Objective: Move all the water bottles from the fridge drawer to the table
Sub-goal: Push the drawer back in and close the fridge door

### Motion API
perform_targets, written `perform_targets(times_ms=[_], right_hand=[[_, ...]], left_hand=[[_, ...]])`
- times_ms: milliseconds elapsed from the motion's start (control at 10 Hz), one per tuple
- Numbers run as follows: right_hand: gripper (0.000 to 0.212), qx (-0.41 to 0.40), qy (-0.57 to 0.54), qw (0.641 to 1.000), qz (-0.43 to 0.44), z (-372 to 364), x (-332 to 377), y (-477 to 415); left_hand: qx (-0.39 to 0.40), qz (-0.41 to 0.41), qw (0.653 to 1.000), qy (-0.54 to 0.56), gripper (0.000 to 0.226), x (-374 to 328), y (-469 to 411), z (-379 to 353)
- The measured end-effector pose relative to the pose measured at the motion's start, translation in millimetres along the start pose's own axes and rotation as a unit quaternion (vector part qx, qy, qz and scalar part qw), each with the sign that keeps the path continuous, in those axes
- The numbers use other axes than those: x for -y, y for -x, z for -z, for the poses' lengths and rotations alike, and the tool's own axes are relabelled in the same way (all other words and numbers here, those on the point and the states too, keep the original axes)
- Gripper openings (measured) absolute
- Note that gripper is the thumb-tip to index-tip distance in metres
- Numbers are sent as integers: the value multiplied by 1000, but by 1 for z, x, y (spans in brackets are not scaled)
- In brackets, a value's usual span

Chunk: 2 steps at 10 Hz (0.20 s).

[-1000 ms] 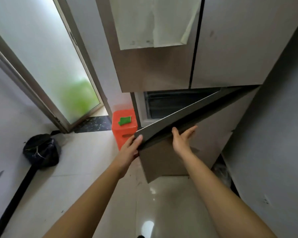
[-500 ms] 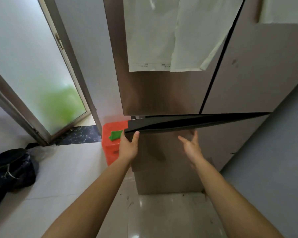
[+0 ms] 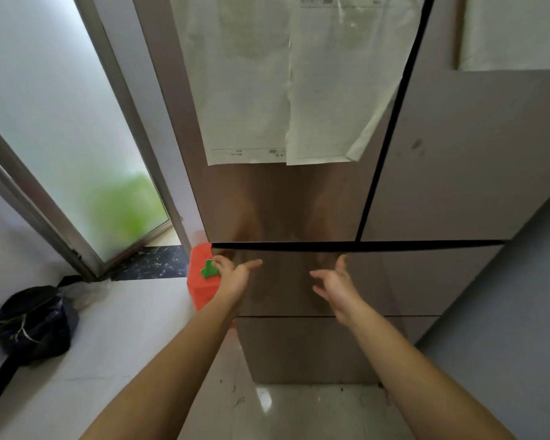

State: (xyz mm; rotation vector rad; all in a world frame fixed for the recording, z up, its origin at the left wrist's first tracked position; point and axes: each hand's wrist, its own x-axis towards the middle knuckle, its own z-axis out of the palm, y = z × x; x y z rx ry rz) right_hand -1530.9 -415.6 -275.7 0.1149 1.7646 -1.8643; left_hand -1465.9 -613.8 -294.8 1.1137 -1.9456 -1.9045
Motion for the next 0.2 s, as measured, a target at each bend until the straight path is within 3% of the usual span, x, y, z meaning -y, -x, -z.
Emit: perform_targets(times_ms=[100,200], right_hand=[[82,-13,114,993,-2,6,5,5],[41,-31,209,969,128,11,54,27]], left_hand=[[-48,-68,995,-62,106,4,0,5],[-163,-195,945,-204,92,-8,21,9]])
